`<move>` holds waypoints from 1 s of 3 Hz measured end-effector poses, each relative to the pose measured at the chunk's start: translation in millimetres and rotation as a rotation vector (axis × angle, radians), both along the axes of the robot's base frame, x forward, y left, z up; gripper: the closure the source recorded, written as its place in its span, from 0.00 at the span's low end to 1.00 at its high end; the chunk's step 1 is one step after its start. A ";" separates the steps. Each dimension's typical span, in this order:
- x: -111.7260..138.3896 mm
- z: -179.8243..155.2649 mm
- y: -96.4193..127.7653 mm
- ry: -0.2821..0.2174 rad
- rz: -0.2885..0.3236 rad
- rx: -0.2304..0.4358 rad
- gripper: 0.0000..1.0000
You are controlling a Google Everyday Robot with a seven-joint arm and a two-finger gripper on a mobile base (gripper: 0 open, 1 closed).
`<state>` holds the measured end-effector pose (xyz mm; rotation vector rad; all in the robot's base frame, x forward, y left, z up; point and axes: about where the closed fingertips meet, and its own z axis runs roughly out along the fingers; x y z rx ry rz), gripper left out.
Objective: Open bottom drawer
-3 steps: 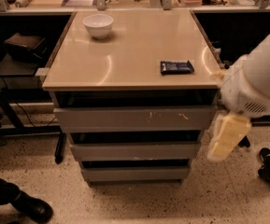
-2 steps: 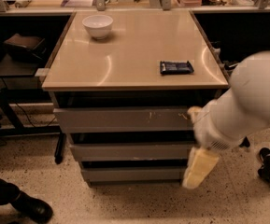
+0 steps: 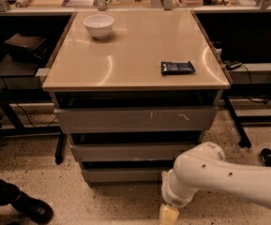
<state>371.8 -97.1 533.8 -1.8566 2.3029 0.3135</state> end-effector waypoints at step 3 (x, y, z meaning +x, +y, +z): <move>-26.6 -202.3 20.5 0.136 -0.112 0.078 0.00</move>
Offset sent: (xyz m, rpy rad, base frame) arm -0.0095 0.0328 -0.2905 0.1345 0.1476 -0.1971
